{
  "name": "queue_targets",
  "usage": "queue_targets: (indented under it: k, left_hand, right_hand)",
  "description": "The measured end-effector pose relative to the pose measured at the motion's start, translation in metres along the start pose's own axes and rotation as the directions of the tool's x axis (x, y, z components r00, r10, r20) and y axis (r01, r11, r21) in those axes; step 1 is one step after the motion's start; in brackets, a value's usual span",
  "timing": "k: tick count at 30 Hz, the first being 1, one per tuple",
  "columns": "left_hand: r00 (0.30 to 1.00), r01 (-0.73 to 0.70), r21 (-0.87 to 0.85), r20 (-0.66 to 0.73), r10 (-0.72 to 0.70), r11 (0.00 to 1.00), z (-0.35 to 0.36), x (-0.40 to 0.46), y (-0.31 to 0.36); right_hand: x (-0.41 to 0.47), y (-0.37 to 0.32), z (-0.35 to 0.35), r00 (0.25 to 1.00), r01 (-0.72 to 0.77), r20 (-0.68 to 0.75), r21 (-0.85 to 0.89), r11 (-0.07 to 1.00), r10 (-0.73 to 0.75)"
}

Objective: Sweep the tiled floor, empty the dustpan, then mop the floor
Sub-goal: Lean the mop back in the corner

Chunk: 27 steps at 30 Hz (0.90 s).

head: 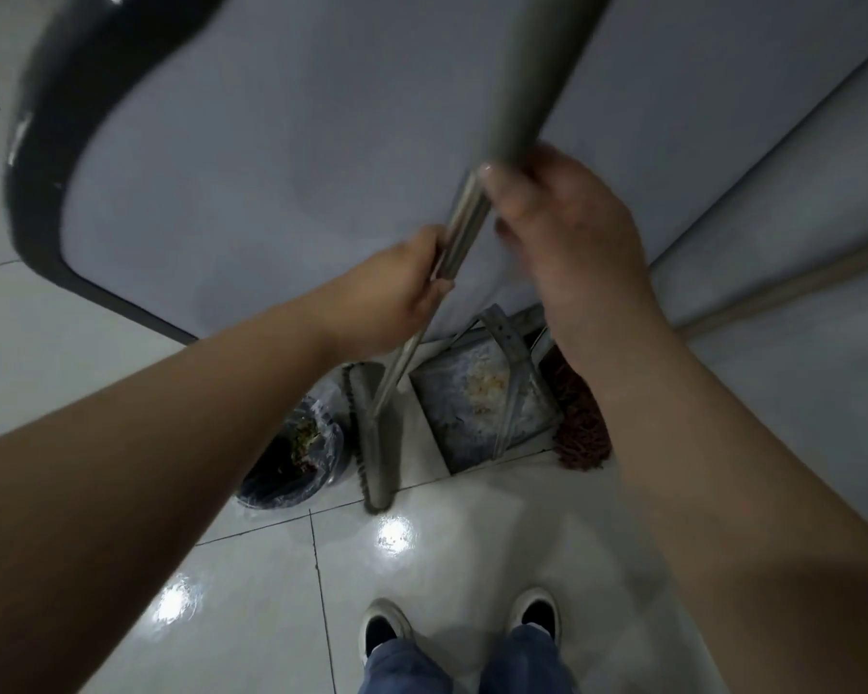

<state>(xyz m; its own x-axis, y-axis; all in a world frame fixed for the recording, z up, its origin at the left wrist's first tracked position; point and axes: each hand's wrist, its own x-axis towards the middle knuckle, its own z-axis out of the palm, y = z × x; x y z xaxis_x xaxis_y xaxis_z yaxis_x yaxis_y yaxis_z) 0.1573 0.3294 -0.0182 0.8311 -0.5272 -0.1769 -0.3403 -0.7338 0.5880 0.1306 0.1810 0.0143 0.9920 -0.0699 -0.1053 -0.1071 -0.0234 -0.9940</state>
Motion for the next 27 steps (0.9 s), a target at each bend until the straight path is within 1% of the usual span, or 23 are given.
queue_targets:
  k: [2, 3, 5, 8, 10, 11, 13, 15, 18, 20, 23, 27]
  left_hand:
    - [0.999, 0.013, 0.006, 0.031, -0.013, 1.000, 0.015, 0.001, -0.004]
    - [0.999, 0.028, -0.005, 0.015, -0.028, 1.000, 0.023, 0.002, -0.007]
    - [0.994, 0.065, -0.049, -0.079, -0.069, 0.997, 0.032, 0.004, -0.010]
    - [0.955, 0.123, -0.121, -0.257, -0.151, 0.985, 0.038, 0.009, -0.006]
    - [0.942, 0.107, -0.126, -0.304, -0.141, 0.986, 0.038, 0.012, 0.001]
    - [0.941, 0.080, -0.113, -0.320, -0.112, 0.990, 0.037, 0.014, 0.004]
    - [0.938, 0.017, -0.097, -0.344, -0.049, 0.995, 0.035, 0.017, 0.011]
    - [0.941, -0.007, -0.100, -0.338, -0.028, 0.995, 0.038, 0.019, 0.015]
    - [0.960, 0.020, -0.113, -0.277, -0.051, 0.993, 0.052, 0.015, 0.016]
    - [0.950, 0.018, -0.105, -0.308, -0.050, 0.994, 0.059, 0.013, 0.016]
    - [0.928, -0.003, -0.110, -0.370, -0.038, 0.994, 0.057, 0.018, 0.016]
    - [0.933, 0.022, -0.190, -0.350, -0.089, 0.982, 0.051, 0.029, 0.019]
  right_hand:
    - [0.003, -0.002, 0.005, 0.998, 0.001, -0.055, -0.101, 0.995, -0.007]
    - [0.005, -0.001, 0.005, 0.997, -0.002, -0.074, -0.127, 0.992, -0.007]
    - [0.011, 0.002, 0.004, 0.998, -0.017, -0.067, -0.198, 0.980, 0.004]
    - [0.019, -0.001, 0.001, 0.999, -0.024, 0.025, -0.408, 0.913, 0.037]
    - [0.020, -0.003, -0.002, 0.999, 0.000, 0.042, -0.483, 0.875, 0.023]
    - [0.020, -0.006, -0.005, 0.999, 0.027, 0.030, -0.504, 0.863, -0.013]
    - [0.017, -0.011, -0.012, 0.997, 0.070, 0.002, -0.517, 0.853, -0.081]
    - [0.017, -0.011, -0.018, 0.996, 0.076, -0.005, -0.515, 0.854, -0.092]
    - [0.014, -0.002, -0.019, 0.999, 0.033, 0.002, -0.544, 0.839, -0.038]
    - [0.014, 0.002, -0.019, 1.000, 0.025, 0.004, -0.511, 0.859, -0.027]
    - [0.020, 0.000, -0.020, 0.998, 0.045, -0.025, -0.461, 0.886, -0.064]
    - [0.025, 0.000, -0.023, 0.995, 0.053, -0.047, -0.453, 0.890, -0.083]
